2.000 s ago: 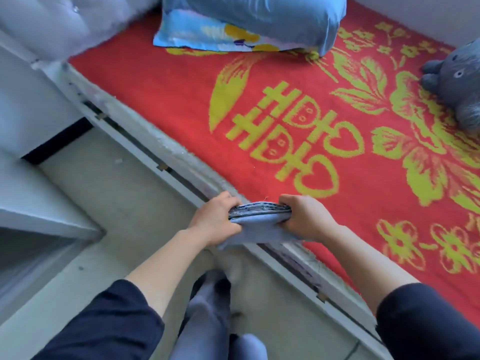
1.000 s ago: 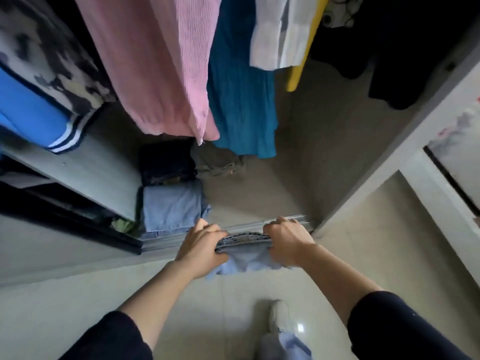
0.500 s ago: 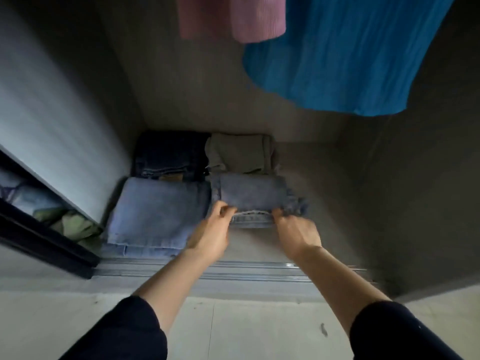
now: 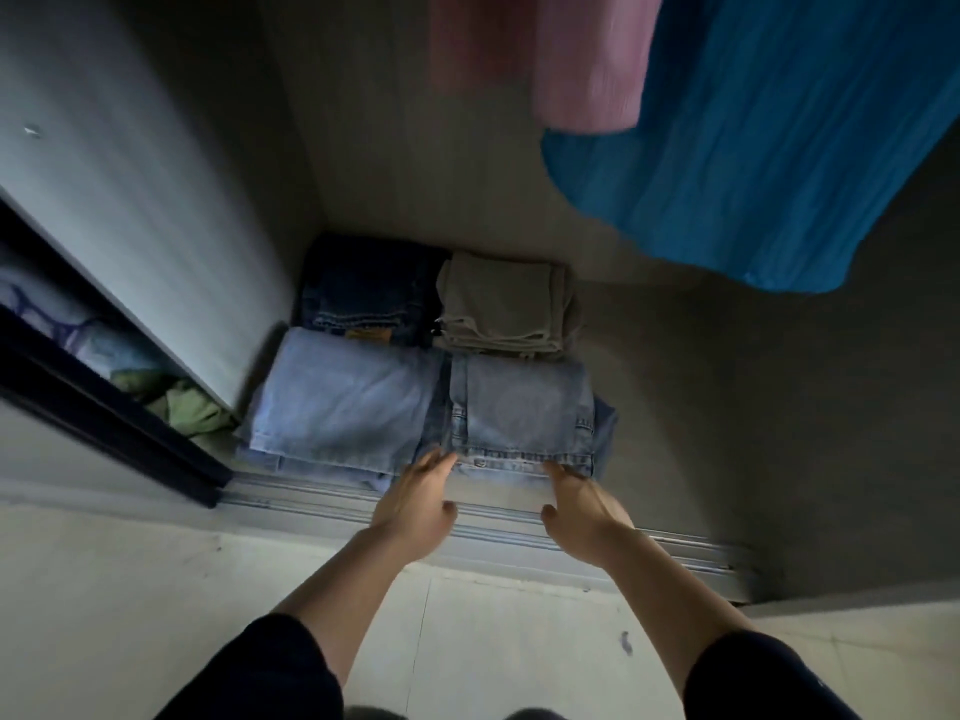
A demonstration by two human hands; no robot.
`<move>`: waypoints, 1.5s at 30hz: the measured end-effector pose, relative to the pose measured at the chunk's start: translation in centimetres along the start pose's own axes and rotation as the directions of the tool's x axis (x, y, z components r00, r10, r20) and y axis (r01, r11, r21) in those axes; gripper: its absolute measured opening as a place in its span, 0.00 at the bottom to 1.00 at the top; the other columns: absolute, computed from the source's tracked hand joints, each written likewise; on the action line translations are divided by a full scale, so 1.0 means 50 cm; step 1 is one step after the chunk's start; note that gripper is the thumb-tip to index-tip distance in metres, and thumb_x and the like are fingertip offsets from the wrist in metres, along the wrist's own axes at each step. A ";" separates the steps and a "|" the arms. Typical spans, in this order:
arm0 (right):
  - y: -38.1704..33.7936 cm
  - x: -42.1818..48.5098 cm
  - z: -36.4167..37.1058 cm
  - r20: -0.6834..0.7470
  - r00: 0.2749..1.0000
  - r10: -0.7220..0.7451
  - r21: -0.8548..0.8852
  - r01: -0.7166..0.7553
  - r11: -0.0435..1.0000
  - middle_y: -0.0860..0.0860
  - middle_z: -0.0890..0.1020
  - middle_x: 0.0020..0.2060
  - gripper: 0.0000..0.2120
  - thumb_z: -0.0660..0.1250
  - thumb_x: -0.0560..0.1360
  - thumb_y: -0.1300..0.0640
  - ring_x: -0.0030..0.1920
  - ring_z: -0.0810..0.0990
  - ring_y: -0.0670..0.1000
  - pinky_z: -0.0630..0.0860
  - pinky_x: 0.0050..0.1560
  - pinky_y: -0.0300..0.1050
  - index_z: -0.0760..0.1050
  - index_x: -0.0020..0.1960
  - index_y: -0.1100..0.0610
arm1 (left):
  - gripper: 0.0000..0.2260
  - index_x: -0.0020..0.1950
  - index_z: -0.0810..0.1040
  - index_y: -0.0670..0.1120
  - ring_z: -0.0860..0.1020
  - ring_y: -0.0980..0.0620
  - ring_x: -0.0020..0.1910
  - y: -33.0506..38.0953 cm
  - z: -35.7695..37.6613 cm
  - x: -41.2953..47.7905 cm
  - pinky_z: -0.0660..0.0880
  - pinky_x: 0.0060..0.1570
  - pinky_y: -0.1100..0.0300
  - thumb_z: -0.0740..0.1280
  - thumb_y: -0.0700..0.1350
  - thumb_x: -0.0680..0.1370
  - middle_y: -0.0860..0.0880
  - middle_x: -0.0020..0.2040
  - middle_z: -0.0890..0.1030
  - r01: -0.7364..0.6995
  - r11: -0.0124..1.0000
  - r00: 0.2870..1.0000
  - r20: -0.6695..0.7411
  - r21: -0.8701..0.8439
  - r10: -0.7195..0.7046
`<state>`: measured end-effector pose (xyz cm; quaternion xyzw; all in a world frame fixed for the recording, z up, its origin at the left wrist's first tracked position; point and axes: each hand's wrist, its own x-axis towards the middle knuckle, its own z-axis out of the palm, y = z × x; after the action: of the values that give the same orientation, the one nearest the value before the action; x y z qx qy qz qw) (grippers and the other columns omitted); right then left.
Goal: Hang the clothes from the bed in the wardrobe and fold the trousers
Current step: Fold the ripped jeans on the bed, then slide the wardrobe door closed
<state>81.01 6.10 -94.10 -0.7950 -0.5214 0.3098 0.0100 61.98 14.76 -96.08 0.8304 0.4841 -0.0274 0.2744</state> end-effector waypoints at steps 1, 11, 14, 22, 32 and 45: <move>-0.027 -0.025 -0.029 0.009 1.000 -0.026 -0.012 0.026 1.000 0.56 0.71 0.70 0.31 0.60 0.77 0.56 0.64 0.74 0.59 0.74 0.62 0.51 0.52 0.77 0.51 | 0.28 0.76 0.61 0.51 0.64 0.46 0.73 0.016 -0.040 -0.023 0.70 0.63 0.52 0.63 0.41 0.77 0.49 0.76 0.60 0.007 1.000 1.000 -0.012 -0.015 -0.008; -0.446 -0.429 -0.448 -0.034 0.953 -0.301 -0.018 0.300 0.954 0.54 0.76 0.61 0.21 0.61 0.77 0.51 0.61 0.75 0.57 0.73 0.55 0.48 0.64 0.69 0.52 | 0.20 0.69 0.71 0.47 0.71 0.47 0.66 0.171 -0.664 -0.392 0.70 0.61 0.54 0.63 0.43 0.77 0.48 0.68 0.71 0.115 0.992 0.981 -0.150 -0.054 -0.122; -0.595 -0.538 -0.547 -0.046 0.940 -0.338 0.031 0.340 0.940 0.53 0.76 0.61 0.19 0.61 0.76 0.52 0.61 0.75 0.56 0.73 0.55 0.48 0.67 0.66 0.52 | 0.17 0.63 0.76 0.45 0.75 0.45 0.60 0.184 -0.852 -0.503 0.72 0.57 0.54 0.64 0.41 0.74 0.46 0.61 0.76 0.173 0.978 0.952 -0.235 -0.117 -0.196; -0.924 -0.707 -0.712 -0.190 0.839 -0.509 -0.096 0.500 0.860 0.54 0.76 0.58 0.17 0.61 0.76 0.53 0.58 0.76 0.59 0.72 0.49 0.48 0.68 0.64 0.54 | 0.14 0.60 0.75 0.45 0.78 0.42 0.55 0.106 -1.194 -0.691 0.73 0.52 0.53 0.66 0.42 0.75 0.43 0.56 0.80 0.203 0.957 0.861 -0.427 -0.206 -0.275; -1.207 -0.736 -0.962 -0.504 0.624 -0.598 -0.173 0.605 0.777 0.53 0.75 0.62 0.21 0.61 0.79 0.49 0.59 0.76 0.57 0.76 0.52 0.52 0.65 0.69 0.55 | 0.24 0.71 0.64 0.48 0.77 0.48 0.53 0.065 -1.420 -0.677 0.70 0.51 0.60 0.65 0.39 0.75 0.45 0.58 0.77 -0.044 0.894 0.750 -0.606 -0.445 -0.264; -1.352 -0.700 -1.083 -0.660 0.586 -0.470 -0.046 0.593 0.804 0.53 0.76 0.36 0.16 0.63 0.76 0.45 0.36 0.77 0.57 0.73 0.34 0.49 0.66 0.48 0.58 | 0.13 0.47 0.64 0.52 0.77 0.52 0.43 0.058 -1.481 -0.632 0.71 0.40 0.63 0.67 0.44 0.69 0.54 0.47 0.73 -0.113 0.910 0.847 -0.517 -0.400 -0.122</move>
<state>43.36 24.32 -10.55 -0.6531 -0.6692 0.0461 0.3514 31.30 24.46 -22.20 0.7264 0.5375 0.3058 0.2999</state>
